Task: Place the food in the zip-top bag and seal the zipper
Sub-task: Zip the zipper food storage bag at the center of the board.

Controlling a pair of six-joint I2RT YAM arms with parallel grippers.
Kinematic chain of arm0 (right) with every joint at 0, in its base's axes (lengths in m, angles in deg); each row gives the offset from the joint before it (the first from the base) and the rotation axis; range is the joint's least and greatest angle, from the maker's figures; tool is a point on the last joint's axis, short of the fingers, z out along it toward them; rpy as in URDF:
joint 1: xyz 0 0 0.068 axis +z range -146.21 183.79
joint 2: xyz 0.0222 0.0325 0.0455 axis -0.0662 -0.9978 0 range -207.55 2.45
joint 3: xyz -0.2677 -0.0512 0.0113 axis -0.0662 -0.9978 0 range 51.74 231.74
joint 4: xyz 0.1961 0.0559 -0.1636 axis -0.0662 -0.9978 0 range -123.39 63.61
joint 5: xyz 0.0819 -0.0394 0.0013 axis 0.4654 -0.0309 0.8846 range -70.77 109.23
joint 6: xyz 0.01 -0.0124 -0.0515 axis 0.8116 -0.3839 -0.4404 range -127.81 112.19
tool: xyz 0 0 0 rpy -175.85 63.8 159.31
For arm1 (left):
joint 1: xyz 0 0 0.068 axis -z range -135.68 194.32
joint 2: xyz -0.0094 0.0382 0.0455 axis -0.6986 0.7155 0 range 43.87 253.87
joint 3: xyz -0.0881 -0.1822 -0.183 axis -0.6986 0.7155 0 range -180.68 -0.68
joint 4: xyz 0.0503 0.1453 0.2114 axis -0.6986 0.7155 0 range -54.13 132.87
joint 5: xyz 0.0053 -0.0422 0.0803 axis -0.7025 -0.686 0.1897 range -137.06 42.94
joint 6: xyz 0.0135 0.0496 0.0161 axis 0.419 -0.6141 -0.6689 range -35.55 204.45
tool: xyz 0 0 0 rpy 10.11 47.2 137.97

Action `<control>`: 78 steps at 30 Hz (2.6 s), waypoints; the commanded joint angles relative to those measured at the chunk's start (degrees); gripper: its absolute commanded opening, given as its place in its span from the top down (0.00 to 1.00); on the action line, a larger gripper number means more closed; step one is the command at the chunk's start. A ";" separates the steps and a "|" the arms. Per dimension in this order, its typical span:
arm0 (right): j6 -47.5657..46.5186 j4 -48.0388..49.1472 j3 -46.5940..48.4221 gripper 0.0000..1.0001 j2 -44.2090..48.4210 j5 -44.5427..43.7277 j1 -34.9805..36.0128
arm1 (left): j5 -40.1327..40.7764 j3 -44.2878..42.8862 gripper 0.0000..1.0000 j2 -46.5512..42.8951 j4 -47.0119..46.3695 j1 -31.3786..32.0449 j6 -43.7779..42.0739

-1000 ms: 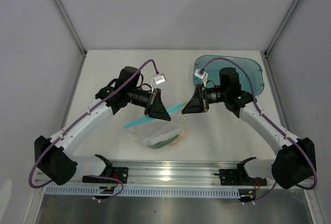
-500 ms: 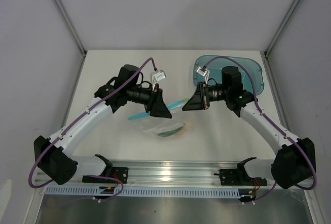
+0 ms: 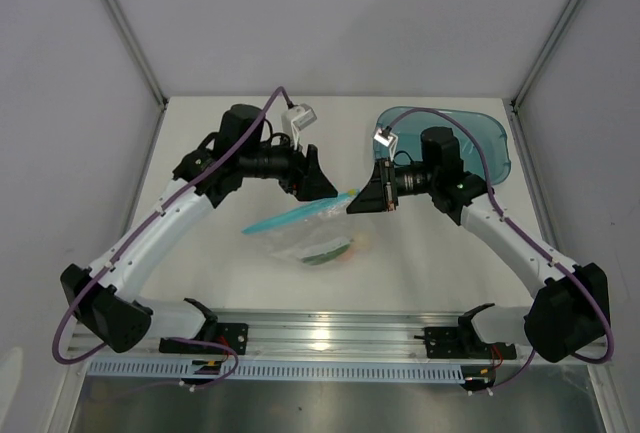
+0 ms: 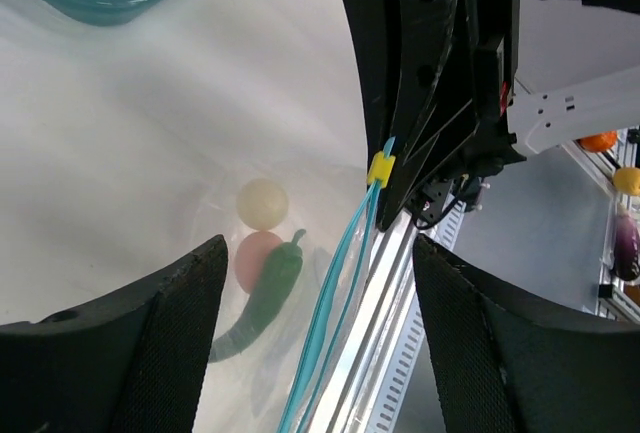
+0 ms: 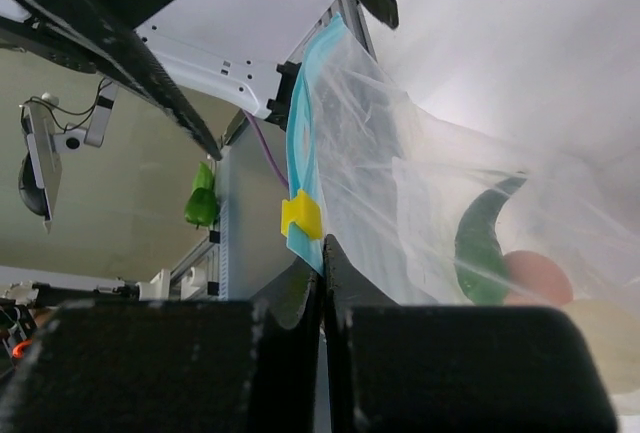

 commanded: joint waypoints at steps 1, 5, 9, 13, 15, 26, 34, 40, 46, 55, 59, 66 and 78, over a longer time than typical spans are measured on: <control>1.33 -0.18 2.96 1.00 -0.51 -1.42 0.87 | 2.55 -3.86 0.23 1.24 -1.13 -0.35 1.96; 1.07 -2.12 3.57 1.00 -1.65 -2.04 1.31 | 2.46 -4.92 0.09 2.20 -1.75 -0.17 2.67; 1.24 -2.12 3.57 1.00 -1.83 -2.13 1.58 | 1.85 -6.68 0.09 4.05 -1.39 0.00 2.14; 1.07 -2.30 4.01 1.00 -2.62 -1.07 1.58 | 0.36 -7.73 0.14 5.28 -1.83 0.97 1.52; 0.98 -2.91 4.36 1.00 -3.15 -0.90 1.58 | -0.26 -8.00 0.22 5.63 -2.10 1.50 1.26; 0.63 -3.44 6.56 1.00 -5.70 0.51 0.88 | -3.07 -6.07 0.59 6.25 -3.50 3.08 -0.67; 2.12 -1.59 6.65 1.00 -6.49 1.04 0.43 | -3.25 -4.75 0.60 6.51 -3.24 3.96 -1.99; 2.83 -0.54 6.48 1.00 -6.66 1.30 0.52 | -0.35 -5.54 0.57 7.21 -1.48 4.84 -4.01; 3.44 0.25 6.56 1.00 -7.10 1.39 0.61 | 0.09 -6.07 0.58 7.65 -0.51 5.54 -4.98; 3.62 0.78 6.04 1.00 -6.93 1.13 0.52 | 1.05 -5.80 0.87 7.48 -0.08 5.72 -5.16; 3.62 0.69 5.77 1.00 -6.67 0.60 0.52 | 1.14 -5.71 0.99 7.39 0.10 5.72 -5.07; 6.51 5.26 3.23 1.00 -4.73 -1.42 0.08 | 1.41 -5.28 0.99 7.83 0.98 5.72 -5.07; 11.09 11.24 -0.99 1.00 -1.57 -3.09 -2.73 | 1.40 -1.41 0.99 5.81 0.98 5.63 -4.80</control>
